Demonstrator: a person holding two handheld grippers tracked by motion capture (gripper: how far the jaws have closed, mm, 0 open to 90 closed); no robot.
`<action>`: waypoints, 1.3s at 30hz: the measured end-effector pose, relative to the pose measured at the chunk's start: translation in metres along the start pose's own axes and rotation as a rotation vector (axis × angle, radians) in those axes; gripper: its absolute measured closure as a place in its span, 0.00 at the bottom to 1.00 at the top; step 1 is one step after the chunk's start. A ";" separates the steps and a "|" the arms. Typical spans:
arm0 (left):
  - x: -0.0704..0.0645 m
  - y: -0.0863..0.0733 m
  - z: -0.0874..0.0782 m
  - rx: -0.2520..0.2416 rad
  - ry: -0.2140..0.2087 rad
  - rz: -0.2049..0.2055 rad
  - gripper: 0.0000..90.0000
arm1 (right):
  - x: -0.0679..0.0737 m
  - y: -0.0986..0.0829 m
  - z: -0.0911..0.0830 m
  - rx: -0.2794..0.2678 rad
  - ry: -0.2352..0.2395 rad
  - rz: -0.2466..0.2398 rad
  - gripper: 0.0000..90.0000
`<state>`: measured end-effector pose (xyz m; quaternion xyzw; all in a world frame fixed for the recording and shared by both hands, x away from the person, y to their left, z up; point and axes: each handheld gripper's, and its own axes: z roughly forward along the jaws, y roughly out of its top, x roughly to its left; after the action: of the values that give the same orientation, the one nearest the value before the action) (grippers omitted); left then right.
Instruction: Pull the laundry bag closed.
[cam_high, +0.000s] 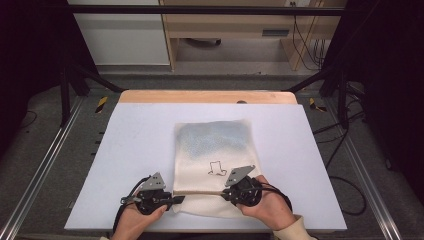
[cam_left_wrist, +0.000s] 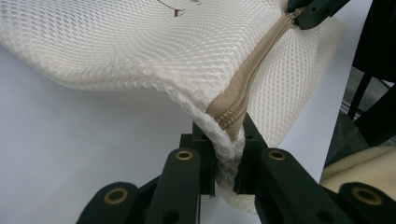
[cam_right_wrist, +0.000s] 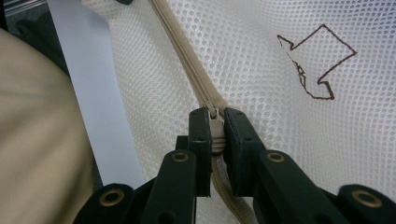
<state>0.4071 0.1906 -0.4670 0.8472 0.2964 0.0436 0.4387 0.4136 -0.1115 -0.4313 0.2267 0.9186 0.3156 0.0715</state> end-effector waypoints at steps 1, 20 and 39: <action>0.000 0.000 0.000 -0.001 -0.001 -0.001 0.91 | 0.000 -0.001 0.000 0.003 -0.004 0.000 0.91; 0.001 0.001 -0.002 0.001 0.008 0.004 0.91 | -0.002 -0.008 -0.003 -0.011 -0.007 0.014 0.91; 0.003 0.002 -0.005 -0.003 0.019 0.004 0.91 | -0.004 -0.015 -0.009 -0.023 -0.011 0.031 0.91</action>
<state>0.4085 0.1948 -0.4634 0.8468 0.2988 0.0530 0.4369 0.4093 -0.1287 -0.4337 0.2417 0.9109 0.3260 0.0742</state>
